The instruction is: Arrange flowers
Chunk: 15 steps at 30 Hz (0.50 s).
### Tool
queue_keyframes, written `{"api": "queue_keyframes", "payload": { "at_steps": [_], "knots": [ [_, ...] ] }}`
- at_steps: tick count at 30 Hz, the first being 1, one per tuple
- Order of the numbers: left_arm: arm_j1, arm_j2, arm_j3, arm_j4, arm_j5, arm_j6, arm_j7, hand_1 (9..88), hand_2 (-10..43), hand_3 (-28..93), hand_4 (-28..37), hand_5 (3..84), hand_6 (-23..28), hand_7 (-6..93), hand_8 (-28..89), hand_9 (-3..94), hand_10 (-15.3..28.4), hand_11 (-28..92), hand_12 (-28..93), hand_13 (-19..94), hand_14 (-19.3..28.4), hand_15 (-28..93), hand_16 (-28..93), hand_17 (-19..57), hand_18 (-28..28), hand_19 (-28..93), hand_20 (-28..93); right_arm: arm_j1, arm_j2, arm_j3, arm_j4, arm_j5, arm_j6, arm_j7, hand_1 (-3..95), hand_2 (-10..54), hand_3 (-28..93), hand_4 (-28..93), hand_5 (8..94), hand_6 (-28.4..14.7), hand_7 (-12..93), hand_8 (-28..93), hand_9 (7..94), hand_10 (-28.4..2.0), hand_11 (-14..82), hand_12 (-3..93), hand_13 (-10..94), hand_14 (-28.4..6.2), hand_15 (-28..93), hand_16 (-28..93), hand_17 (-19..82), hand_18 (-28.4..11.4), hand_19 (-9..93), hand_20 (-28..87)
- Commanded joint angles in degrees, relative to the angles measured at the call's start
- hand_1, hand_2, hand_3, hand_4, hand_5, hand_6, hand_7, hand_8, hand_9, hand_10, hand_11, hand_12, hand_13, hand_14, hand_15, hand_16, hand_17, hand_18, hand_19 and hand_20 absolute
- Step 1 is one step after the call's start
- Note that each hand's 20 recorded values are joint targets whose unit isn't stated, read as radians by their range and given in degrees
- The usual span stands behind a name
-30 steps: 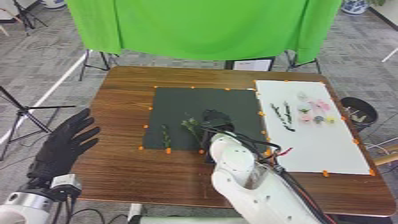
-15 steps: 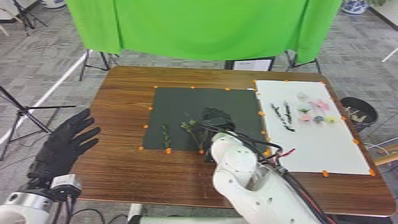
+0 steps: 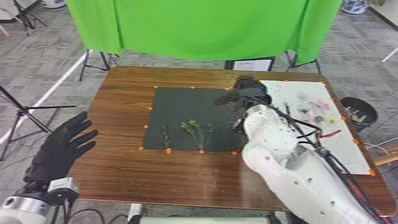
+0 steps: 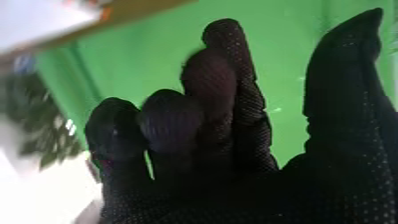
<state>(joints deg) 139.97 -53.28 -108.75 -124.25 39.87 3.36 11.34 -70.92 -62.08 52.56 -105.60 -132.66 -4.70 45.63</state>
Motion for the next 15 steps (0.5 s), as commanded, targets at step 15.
{"api": "queue_keyframes", "payload": {
  "at_steps": [15],
  "knots": [
    [1.31, -1.03, -0.61, -0.57, 0.15, 0.52, 0.22, 24.3, -6.0, 67, -28.1, 25.2, 3.6, 19.2, -10, 19.3, 10.6, 18, 20, 16, 15.3, 25, 3, -11.5, 24.2, 38, 8, 0.74, 10.91, 6.07, 9.39, 3.19, -13.66, 6.69, 17.7, -9.5, 75, -28, 48.6, -9.1, 43, -13, 51.5, -16.1, 58.4, 40.9, 55, -13.9, 80, 30, 32, -23.9, 93, 58]
  ]
}}
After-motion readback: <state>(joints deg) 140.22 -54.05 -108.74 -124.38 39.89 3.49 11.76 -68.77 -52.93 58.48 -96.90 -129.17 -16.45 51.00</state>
